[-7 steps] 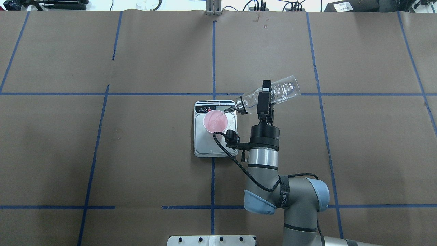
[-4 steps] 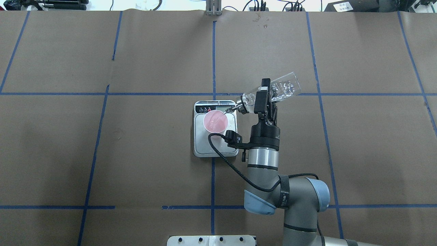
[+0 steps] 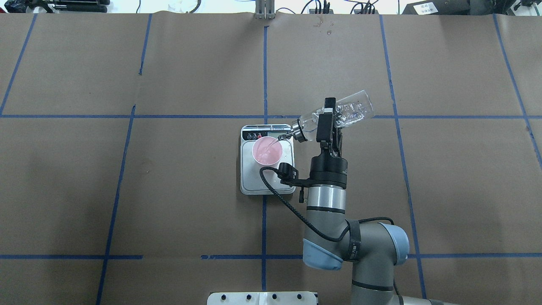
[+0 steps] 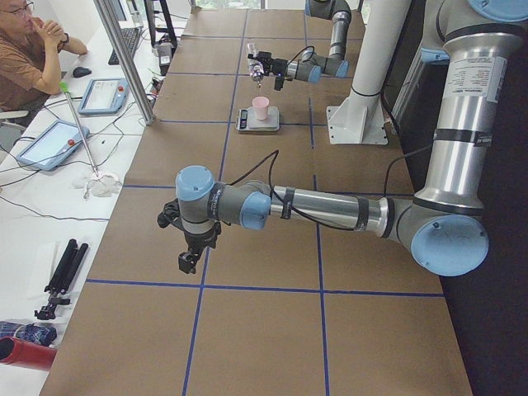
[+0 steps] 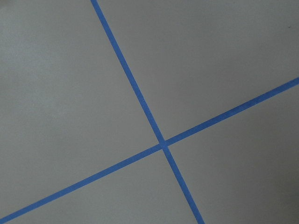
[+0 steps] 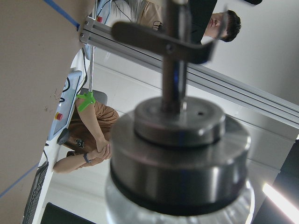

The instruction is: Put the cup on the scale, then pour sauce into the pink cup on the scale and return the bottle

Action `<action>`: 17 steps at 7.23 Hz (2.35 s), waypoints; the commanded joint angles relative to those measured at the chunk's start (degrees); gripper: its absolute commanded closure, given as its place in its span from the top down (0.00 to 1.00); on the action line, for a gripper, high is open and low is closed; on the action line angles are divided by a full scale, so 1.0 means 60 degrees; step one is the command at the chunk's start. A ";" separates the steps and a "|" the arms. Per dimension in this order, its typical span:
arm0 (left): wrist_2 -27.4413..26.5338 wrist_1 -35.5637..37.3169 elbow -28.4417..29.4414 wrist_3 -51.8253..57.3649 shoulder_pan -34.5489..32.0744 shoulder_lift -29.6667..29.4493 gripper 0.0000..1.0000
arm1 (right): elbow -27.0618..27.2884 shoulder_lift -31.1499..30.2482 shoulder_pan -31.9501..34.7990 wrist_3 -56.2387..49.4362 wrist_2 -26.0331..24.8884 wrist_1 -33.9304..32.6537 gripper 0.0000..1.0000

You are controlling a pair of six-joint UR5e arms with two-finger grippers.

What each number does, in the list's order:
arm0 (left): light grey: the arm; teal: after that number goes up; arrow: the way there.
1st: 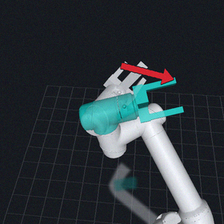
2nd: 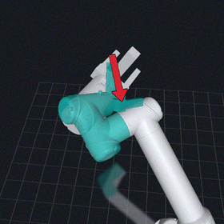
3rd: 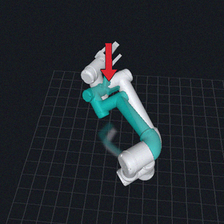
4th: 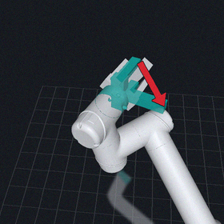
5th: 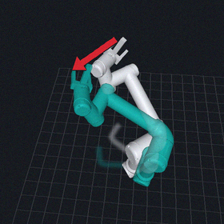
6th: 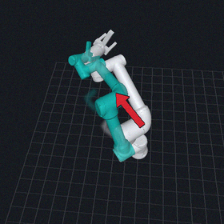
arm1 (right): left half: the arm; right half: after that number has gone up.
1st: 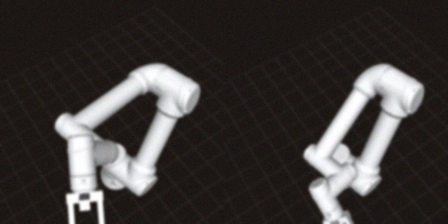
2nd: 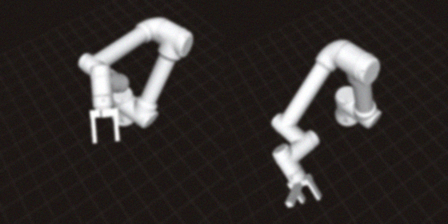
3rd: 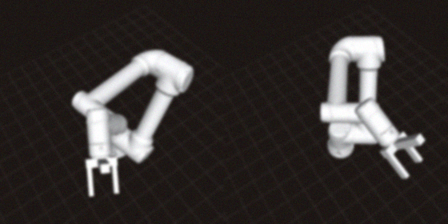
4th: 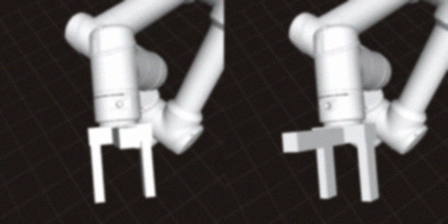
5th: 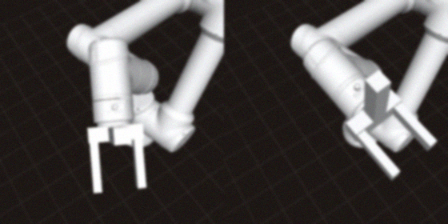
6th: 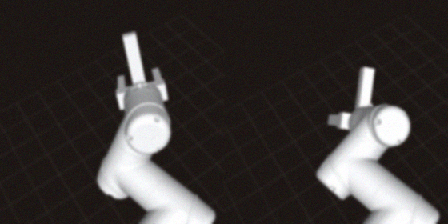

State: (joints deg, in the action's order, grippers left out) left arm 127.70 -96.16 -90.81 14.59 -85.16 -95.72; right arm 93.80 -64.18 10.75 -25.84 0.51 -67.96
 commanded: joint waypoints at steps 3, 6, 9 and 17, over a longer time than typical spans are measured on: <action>-0.0015 0.0016 -0.0026 0.0000 0.0000 -0.0086 1.00 | -0.0077 -0.0143 -0.0019 0.0758 0.0484 0.1307 0.00; -0.0015 0.0030 -0.0041 -0.0015 0.0000 -0.0130 1.00 | -0.0107 -0.0172 -0.0019 0.2061 0.0836 0.1307 0.00; -0.0015 0.0030 -0.0070 -0.0015 0.0000 -0.0145 1.00 | -0.0063 -0.0187 -0.0005 0.3466 0.1245 0.1322 0.00; -0.0015 0.0074 -0.0143 -0.0029 -0.0015 -0.0247 1.00 | 0.1589 -0.1355 0.0039 0.7412 0.2973 0.2239 0.00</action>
State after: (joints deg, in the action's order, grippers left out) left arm 127.62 -95.79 -91.54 14.42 -85.19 -97.07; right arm 100.23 -69.37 10.90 16.83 15.99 -57.65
